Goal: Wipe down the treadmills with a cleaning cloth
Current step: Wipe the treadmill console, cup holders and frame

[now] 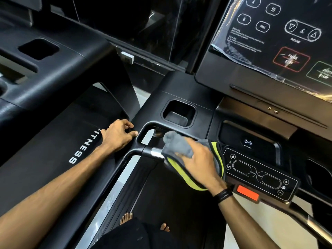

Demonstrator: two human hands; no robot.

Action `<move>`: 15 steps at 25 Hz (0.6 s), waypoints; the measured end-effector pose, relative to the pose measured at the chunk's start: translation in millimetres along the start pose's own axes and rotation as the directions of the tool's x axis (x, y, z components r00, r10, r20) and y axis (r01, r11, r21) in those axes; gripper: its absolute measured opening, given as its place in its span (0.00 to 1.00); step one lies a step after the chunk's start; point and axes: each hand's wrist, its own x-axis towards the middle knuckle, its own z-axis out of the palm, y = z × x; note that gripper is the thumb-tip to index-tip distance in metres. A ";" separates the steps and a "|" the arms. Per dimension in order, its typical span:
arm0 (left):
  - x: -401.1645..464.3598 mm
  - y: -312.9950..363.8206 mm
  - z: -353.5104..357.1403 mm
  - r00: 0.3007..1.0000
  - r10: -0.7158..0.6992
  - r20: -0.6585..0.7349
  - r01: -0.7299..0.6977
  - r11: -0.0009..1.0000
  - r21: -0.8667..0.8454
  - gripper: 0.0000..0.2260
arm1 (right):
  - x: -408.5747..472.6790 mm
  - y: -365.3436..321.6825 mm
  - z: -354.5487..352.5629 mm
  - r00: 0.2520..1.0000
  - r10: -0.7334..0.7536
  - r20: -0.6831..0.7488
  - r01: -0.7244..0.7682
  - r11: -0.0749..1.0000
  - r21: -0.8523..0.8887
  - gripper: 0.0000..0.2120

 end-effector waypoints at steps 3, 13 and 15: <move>-0.7 -0.2 1.8 1.000 -0.016 -0.012 0.016 1.000 -0.016 0.11 | 38.4 -18.3 -34.9 0.981 0.079 -0.175 -0.029 0.961 0.274 0.11; -2.7 -4.0 7.2 0.999 -0.006 -0.044 0.006 1.000 -0.020 0.13 | 134.7 -21.6 52.9 0.926 0.004 0.378 0.248 0.749 -0.614 0.62; -2.3 -2.4 8.1 0.998 -0.014 -0.054 0.013 1.000 -0.018 0.13 | 140.2 -20.8 68.1 0.961 -0.011 0.277 0.195 0.737 -0.648 0.65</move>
